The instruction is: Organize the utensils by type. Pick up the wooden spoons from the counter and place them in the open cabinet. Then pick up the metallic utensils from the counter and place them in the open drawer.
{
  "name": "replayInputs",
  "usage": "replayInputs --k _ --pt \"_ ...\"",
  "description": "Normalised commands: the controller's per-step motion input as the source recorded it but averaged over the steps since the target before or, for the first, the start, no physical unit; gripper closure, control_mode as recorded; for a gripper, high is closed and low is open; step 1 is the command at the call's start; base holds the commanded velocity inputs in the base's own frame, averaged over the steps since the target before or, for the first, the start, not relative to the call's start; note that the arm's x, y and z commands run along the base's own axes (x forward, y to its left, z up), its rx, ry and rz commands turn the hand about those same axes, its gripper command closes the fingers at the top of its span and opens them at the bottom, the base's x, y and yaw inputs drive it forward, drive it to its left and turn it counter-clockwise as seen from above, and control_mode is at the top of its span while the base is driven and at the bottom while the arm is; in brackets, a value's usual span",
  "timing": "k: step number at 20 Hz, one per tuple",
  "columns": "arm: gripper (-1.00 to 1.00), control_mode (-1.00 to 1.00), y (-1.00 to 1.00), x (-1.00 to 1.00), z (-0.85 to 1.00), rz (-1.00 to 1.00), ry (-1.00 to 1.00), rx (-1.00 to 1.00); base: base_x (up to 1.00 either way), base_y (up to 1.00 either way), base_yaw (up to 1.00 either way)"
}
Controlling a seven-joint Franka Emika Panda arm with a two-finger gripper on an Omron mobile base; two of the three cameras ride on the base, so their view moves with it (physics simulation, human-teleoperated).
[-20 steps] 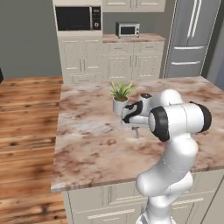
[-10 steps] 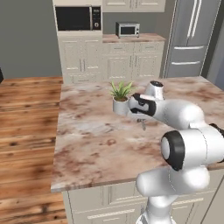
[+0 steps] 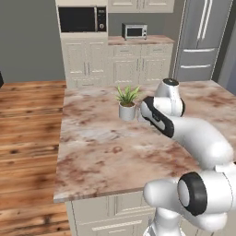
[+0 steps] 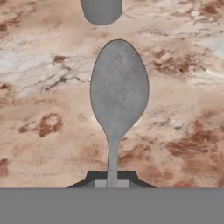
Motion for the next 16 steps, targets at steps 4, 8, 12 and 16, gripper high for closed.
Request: replayInputs --k 4,8,12,16 --pt "1.0 -1.0 -0.1 -0.57 0.35 0.0 -0.11 -0.08 0.0 0.0 0.0" --pt "1.0 -1.0 -0.05 -0.63 0.3 0.03 -0.08 -0.05 0.0 0.0 0.0" --pt "1.0 -1.0 0.0 -0.54 0.21 0.0 0.0 -0.04 0.0 0.0 0.0" --pt "1.0 -1.0 0.0 -0.04 0.0 0.0 0.0 0.0 0.0 0.0 0.0"
